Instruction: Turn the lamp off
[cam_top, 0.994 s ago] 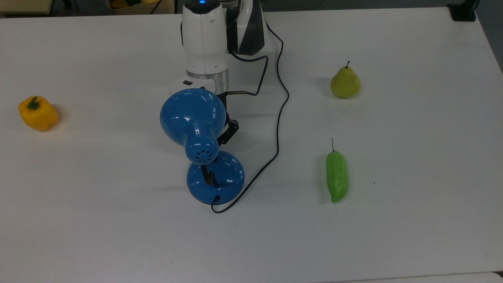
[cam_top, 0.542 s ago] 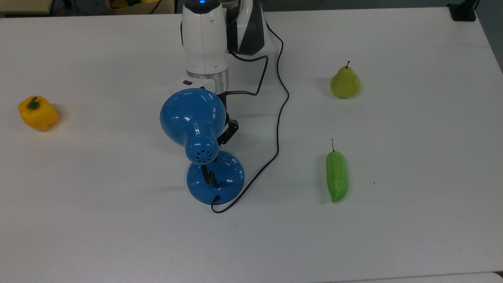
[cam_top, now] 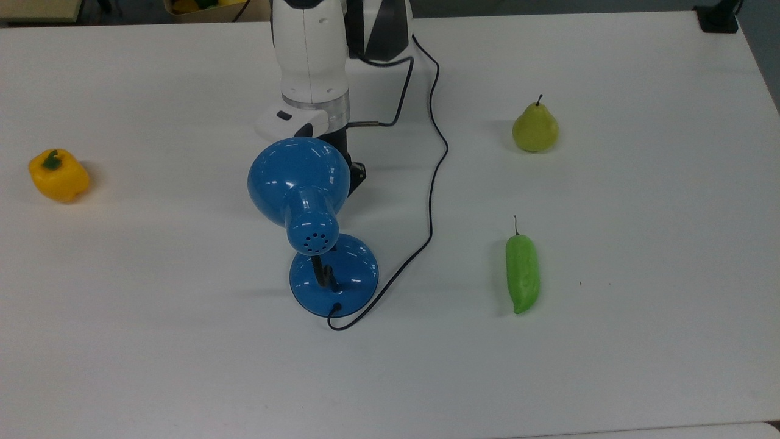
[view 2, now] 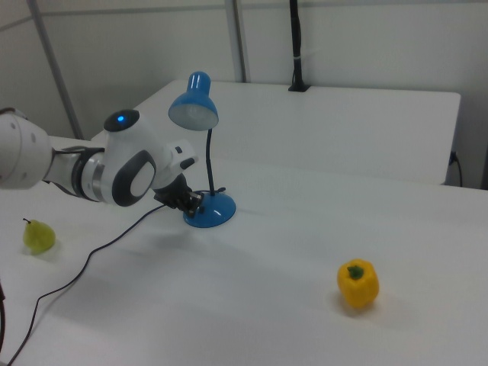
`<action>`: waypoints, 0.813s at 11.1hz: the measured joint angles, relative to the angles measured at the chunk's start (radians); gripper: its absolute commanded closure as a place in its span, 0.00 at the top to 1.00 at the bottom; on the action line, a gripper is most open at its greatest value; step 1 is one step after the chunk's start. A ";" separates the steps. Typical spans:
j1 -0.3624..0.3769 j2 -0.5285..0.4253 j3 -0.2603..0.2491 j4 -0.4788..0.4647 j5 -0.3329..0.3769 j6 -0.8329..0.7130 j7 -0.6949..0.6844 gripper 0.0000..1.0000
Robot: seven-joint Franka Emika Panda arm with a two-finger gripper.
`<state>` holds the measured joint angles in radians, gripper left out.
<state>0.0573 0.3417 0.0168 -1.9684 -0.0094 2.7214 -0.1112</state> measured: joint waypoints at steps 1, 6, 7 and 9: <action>0.000 -0.034 0.000 0.001 0.000 -0.083 0.000 0.04; 0.000 -0.249 -0.020 0.024 0.000 -0.579 -0.001 1.00; 0.000 -0.293 -0.032 0.034 0.000 -0.671 -0.001 1.00; 0.000 -0.364 -0.049 0.074 0.000 -0.841 -0.001 1.00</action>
<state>0.0576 -0.0225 -0.0321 -1.8941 -0.0096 1.8807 -0.1124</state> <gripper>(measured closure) 0.256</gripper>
